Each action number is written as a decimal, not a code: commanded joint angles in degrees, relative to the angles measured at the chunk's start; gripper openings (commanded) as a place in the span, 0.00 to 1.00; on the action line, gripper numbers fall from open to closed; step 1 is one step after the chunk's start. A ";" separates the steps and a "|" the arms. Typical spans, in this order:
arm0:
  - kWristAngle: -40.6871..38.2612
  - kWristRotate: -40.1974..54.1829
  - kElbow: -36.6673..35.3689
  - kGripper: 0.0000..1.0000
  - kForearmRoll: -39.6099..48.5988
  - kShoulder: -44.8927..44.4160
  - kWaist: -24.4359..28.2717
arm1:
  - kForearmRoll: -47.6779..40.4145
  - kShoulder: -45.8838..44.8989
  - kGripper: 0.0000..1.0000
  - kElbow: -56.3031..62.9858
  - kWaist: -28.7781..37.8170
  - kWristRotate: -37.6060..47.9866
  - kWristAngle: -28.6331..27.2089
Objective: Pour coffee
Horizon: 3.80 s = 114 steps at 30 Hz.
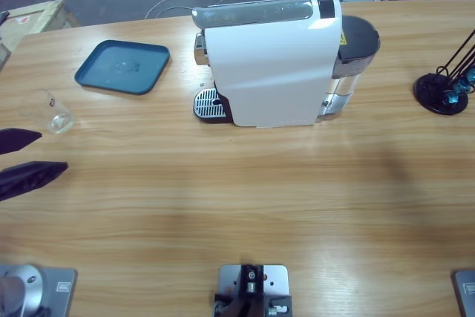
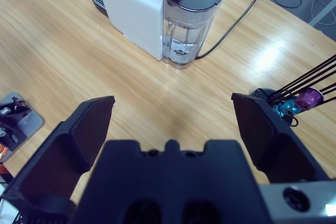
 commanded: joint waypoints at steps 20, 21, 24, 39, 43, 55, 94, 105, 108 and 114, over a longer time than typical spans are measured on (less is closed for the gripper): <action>-4.79 -9.46 -16.37 1.00 -0.49 18.87 1.64 | 2.73 2.19 1.00 0.32 0.64 0.41 0.13; -7.90 -11.62 -18.60 0.99 -0.78 22.26 2.87 | 2.64 2.28 1.00 0.34 0.64 0.41 -0.03; -14.00 -19.67 -23.43 0.98 -3.84 30.61 5.56 | 2.59 3.05 1.00 0.20 0.64 0.41 -0.21; -27.20 -40.96 -32.29 0.85 -15.44 52.13 10.31 | 2.59 2.96 1.00 0.23 0.64 0.41 -0.10; -27.31 -40.78 -32.89 0.63 -16.46 53.87 10.31 | 2.59 3.07 1.00 0.23 0.64 0.41 -0.10; -27.68 -39.43 -32.26 0.00 -20.77 53.43 9.15 | 2.59 3.33 1.00 0.15 0.64 0.41 -0.10; 13.82 4.26 -4.13 0.99 -7.22 19.89 -6.50 | -28.87 27.91 0.80 12.80 -32.55 14.65 -8.10; 10.17 1.58 -3.32 0.99 -8.11 19.36 -6.50 | -37.01 36.54 0.67 11.92 -34.92 13.42 -8.56; 9.78 1.32 -3.25 0.99 -8.25 19.66 -6.55 | -36.96 36.84 0.62 11.92 -35.08 12.91 -10.28; 4.95 1.18 -3.08 0.99 -9.43 19.71 -6.57 | -37.93 37.17 0.30 12.01 -35.22 12.72 -10.38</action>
